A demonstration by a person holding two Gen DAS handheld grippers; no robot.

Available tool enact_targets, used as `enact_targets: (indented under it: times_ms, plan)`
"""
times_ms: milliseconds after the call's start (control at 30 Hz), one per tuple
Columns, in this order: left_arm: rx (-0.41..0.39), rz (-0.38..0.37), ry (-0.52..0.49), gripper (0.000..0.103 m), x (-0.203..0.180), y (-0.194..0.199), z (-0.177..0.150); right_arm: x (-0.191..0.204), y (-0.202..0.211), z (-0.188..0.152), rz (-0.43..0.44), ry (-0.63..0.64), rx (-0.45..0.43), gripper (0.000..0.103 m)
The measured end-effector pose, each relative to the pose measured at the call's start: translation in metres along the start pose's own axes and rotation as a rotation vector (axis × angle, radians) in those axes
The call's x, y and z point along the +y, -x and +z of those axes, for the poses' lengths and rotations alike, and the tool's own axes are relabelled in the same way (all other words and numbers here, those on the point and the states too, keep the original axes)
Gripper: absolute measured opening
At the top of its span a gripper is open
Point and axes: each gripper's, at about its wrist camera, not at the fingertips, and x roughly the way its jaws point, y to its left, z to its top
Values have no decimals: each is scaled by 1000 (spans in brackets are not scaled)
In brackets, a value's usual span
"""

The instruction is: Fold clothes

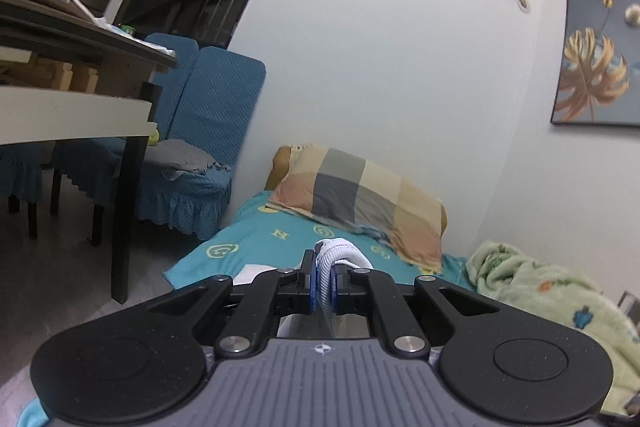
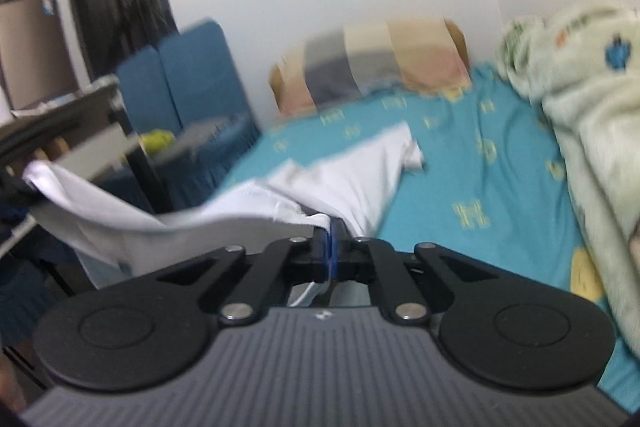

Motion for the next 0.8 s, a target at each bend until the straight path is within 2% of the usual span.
enact_targets:
  times_ms: [233, 400, 667, 800]
  plan:
    - [-138, -1, -16, 6, -16, 48, 52, 25, 73, 59, 57, 39, -220, 4]
    - [-237, -5, -29, 6, -29, 84, 91, 43, 136, 116, 90, 50, -397, 4]
    - [-410, -115, -113, 6, -94, 185, 193, 69, 260, 199, 127, 66, -653, 4]
    - [-480, -170, -143, 6, -126, 240, 239, 80, 326, 232, 140, 88, -750, 4]
